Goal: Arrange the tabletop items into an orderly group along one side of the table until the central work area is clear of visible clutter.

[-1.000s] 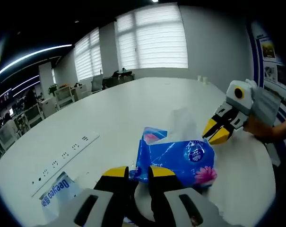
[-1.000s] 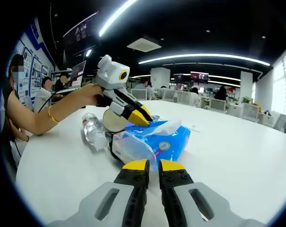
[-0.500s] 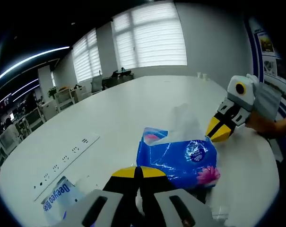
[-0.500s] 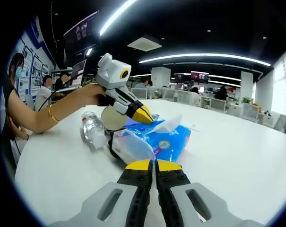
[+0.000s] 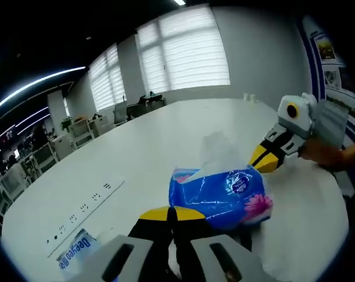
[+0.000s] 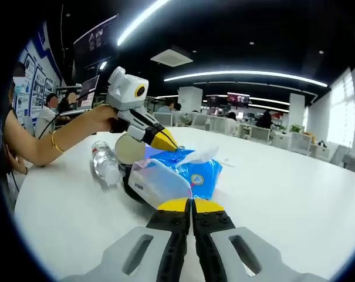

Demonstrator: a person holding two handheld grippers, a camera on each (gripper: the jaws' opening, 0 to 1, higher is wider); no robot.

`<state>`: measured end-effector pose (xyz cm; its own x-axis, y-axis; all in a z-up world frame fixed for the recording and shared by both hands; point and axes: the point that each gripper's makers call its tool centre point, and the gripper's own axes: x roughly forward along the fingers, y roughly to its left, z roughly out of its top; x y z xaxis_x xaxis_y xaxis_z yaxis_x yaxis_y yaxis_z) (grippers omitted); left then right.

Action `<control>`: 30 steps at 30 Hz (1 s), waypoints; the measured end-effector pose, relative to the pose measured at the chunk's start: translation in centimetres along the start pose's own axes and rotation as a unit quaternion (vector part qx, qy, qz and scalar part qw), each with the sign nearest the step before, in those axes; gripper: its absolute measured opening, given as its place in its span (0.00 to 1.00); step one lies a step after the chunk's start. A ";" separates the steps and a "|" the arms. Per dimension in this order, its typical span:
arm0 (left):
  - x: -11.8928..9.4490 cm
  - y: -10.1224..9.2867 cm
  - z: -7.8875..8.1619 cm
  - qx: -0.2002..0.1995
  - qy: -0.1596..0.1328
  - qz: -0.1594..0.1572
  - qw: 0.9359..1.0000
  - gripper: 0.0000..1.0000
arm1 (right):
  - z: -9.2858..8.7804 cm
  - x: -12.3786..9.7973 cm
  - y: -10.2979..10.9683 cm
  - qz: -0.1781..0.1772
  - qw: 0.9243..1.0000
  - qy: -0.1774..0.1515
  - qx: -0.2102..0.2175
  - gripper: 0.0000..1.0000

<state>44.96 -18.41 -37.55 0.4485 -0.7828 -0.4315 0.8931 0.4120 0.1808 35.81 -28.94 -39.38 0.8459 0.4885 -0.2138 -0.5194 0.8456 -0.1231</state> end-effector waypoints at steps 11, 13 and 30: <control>-0.3 -0.7 1.8 -0.007 -0.033 -0.006 0.999 0.00 | 0.6 -0.8 -1.7 -0.028 0.999 -0.017 0.016 0.00; -0.3 -0.9 2.2 -0.006 -0.033 -0.006 0.999 0.00 | 0.7 -1.0 -2.0 -0.032 0.999 -0.020 0.015 0.00; -0.8 -3.0 4.4 -0.007 -0.069 -0.018 0.997 0.00 | 2.5 -2.6 -5.1 -0.050 0.996 -0.055 0.046 0.00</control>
<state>42.13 -21.09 -33.85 0.4177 -0.8537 -0.3110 0.9085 0.3883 0.1543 36.58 -33.93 -35.75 0.9039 0.4165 -0.0977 -0.4223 0.9052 -0.0480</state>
